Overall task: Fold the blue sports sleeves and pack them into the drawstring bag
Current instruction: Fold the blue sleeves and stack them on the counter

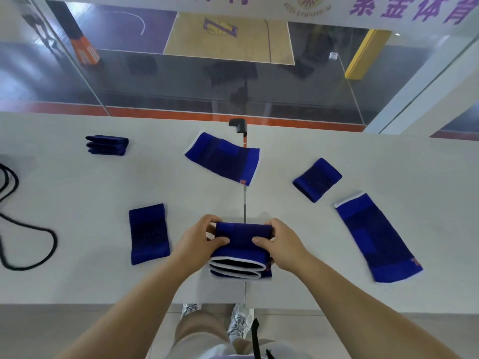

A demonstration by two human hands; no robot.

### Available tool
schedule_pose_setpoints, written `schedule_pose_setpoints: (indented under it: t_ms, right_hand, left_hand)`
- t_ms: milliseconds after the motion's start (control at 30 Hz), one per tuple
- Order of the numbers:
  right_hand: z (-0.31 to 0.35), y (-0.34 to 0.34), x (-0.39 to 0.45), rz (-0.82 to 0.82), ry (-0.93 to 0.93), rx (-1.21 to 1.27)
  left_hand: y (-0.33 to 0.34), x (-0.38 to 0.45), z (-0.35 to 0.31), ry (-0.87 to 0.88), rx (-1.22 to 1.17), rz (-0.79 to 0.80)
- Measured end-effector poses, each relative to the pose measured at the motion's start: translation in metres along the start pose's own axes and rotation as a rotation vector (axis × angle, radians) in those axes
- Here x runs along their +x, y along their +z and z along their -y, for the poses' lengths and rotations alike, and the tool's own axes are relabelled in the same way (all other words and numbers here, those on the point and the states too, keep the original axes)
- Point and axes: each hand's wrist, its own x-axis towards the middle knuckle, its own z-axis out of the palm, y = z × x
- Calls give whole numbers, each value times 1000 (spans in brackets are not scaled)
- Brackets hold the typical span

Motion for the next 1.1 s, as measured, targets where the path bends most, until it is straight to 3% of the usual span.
schedule_pose_setpoints:
  t_ms: [133,400,567,633,800,967,1100]
  right_hand:
    - [-12,10,13,-47,34,-78]
    - [-9,-7,23,-91,-54,-309]
    - [-10,-21,20,-82,-39,-274]
    - [-11,-25,18,-90,-41,-261]
    - [-9,-28,18,-104,-33,-259]
    - [6,-25,31,-114,-43,-256]
    - [28,-17,53,-145,-67,-262]
  left_hand:
    - [6,-2,16,-13,55,-42]
    - [31,-18,13,376,619,-76]
    - [45,-11,27,600,946,138]
    - [44,-9,33,589,1025,214]
    - [38,-5,36,625,1062,154]
    - [1,7,26,381,1078,53]
    - [-35,27,25,343,1039,49]
